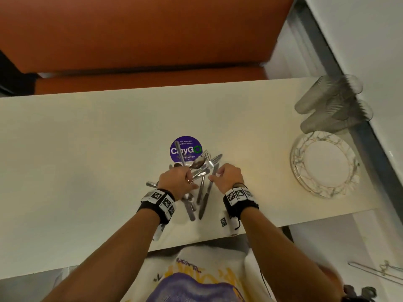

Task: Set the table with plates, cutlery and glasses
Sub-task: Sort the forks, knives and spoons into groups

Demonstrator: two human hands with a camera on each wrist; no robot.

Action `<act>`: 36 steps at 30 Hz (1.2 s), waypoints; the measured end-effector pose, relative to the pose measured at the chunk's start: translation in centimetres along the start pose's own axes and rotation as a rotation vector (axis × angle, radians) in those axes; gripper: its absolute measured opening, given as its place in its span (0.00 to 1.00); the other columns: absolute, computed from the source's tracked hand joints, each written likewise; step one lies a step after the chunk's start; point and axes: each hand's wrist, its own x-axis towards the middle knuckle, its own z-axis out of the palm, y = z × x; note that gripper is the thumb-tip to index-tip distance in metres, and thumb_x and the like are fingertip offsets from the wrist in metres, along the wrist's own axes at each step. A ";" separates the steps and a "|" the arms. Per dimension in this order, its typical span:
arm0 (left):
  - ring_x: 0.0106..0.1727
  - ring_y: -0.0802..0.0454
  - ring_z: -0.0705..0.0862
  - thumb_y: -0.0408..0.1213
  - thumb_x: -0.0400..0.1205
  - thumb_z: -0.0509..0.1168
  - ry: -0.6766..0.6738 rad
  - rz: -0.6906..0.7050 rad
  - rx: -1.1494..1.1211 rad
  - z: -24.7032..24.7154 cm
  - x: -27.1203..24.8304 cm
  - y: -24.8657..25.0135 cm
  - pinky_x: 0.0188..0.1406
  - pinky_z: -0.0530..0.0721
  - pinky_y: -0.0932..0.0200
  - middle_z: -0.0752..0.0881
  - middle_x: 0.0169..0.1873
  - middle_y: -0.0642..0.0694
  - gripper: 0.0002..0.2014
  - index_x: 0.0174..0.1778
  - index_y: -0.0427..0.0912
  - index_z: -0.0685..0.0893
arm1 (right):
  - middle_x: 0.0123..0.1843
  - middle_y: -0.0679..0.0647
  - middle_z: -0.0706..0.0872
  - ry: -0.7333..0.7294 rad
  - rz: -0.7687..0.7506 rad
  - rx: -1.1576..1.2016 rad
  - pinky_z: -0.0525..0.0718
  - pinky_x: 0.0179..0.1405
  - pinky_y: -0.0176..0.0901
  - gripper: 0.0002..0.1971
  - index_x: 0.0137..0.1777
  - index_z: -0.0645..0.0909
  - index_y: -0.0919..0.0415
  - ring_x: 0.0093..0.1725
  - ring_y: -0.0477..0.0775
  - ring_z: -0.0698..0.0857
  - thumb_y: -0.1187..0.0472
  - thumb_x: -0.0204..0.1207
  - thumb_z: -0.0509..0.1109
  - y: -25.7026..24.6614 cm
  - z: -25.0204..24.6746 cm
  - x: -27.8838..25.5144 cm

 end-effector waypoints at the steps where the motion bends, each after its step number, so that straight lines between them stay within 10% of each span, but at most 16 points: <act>1: 0.42 0.55 0.84 0.59 0.76 0.78 0.005 0.009 0.009 0.2 0.0 -0.2 0.44 0.83 0.54 0.83 0.43 0.57 0.16 0.42 0.56 0.79 | 0.49 0.52 0.86 0.002 0.033 -0.021 0.87 0.53 0.50 0.21 0.52 0.84 0.57 0.49 0.56 0.87 0.44 0.67 0.83 0.0 0.3 -0.1; 27: 0.40 0.56 0.86 0.47 0.88 0.66 0.102 0.173 -0.260 -0.2 0.9 2.2 0.43 0.85 0.57 0.86 0.35 0.54 0.07 0.48 0.49 0.82 | 0.43 0.56 0.83 0.059 0.198 -0.043 0.84 0.37 0.44 0.09 0.44 0.80 0.61 0.41 0.60 0.85 0.56 0.71 0.74 -1.6 -1.1 0.3; 36: 0.47 0.62 0.86 0.47 0.86 0.71 -0.013 0.199 -0.473 -0.2 1.2 5.7 0.48 0.84 0.65 0.88 0.45 0.55 0.12 0.58 0.44 0.90 | 0.29 0.60 0.91 0.104 0.233 0.597 0.92 0.30 0.44 0.08 0.46 0.88 0.70 0.28 0.57 0.92 0.63 0.74 0.76 -0.3 -5.2 0.9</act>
